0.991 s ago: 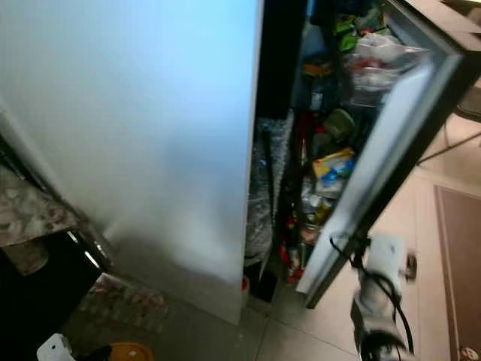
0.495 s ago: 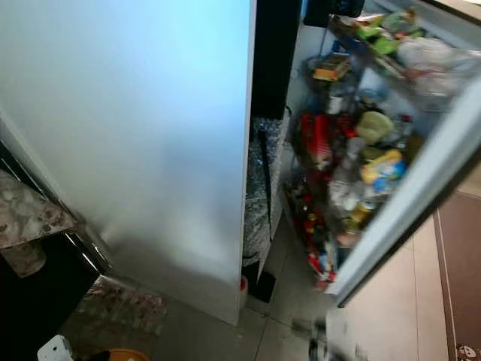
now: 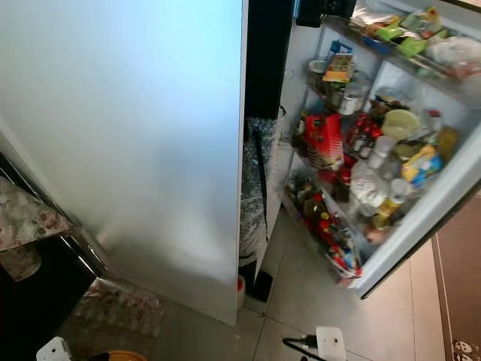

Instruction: Restocking fridge

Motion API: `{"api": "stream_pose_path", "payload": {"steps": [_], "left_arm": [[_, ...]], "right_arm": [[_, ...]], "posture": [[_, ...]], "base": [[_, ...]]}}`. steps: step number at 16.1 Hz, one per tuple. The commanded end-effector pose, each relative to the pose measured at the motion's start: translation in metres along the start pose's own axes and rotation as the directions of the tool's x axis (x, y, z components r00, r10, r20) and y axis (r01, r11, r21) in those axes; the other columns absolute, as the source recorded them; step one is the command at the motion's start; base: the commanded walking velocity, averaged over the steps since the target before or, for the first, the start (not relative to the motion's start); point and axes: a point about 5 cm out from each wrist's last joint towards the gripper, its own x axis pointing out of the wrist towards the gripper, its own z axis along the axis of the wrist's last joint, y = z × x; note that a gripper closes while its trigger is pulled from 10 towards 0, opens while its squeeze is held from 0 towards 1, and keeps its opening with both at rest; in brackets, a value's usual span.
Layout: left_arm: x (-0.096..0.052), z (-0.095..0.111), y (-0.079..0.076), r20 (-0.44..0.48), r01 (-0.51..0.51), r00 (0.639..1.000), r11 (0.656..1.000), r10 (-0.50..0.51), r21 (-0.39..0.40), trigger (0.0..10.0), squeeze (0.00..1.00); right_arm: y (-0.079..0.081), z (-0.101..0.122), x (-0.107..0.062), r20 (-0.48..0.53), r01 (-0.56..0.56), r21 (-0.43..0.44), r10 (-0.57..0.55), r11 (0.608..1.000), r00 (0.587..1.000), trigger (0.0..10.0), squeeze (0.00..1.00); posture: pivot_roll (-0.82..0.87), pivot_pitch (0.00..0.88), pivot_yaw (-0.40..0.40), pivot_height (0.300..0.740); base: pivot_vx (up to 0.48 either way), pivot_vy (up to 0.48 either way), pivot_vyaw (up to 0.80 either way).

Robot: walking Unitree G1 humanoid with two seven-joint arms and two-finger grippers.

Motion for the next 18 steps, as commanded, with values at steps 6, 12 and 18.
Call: {"api": "stream_pose_path", "payload": {"steps": [6, 12, 18], "left_arm": [[-0.002, -0.005, 0.008, -0.034, -0.025, 0.999, 0.998, 0.027, 0.052, 10.0, 0.0], [-0.003, -0.005, 0.01, -0.037, -0.039, 0.998, 0.997, 0.042, 0.07, 10.0, 0.0], [-0.003, -0.007, 0.011, -0.04, -0.043, 0.998, 0.996, 0.046, 0.074, 10.0, 0.0]], "right_arm": [[-0.001, 0.005, 0.0, 0.049, 0.03, -0.063, -0.027, 0.998, 0.998, 10.0, 0.0], [0.003, -0.017, -0.003, -0.023, 0.006, -0.094, -0.008, 0.996, 1.0, 10.0, 0.0], [0.006, -0.019, -0.004, -0.021, -0.012, -0.096, 0.01, 0.995, 1.0, 10.0, 0.0]], "posture": [[0.02, 0.0, 0.037, 0.74], [0.01, 0.0, 0.048, 0.74], [0.0, 0.0, 0.052, 0.74]], "base": [[0.0, -0.384, 0.08], [0.0, -0.384, 0.26], [0.0, -0.384, 0.39]]}}
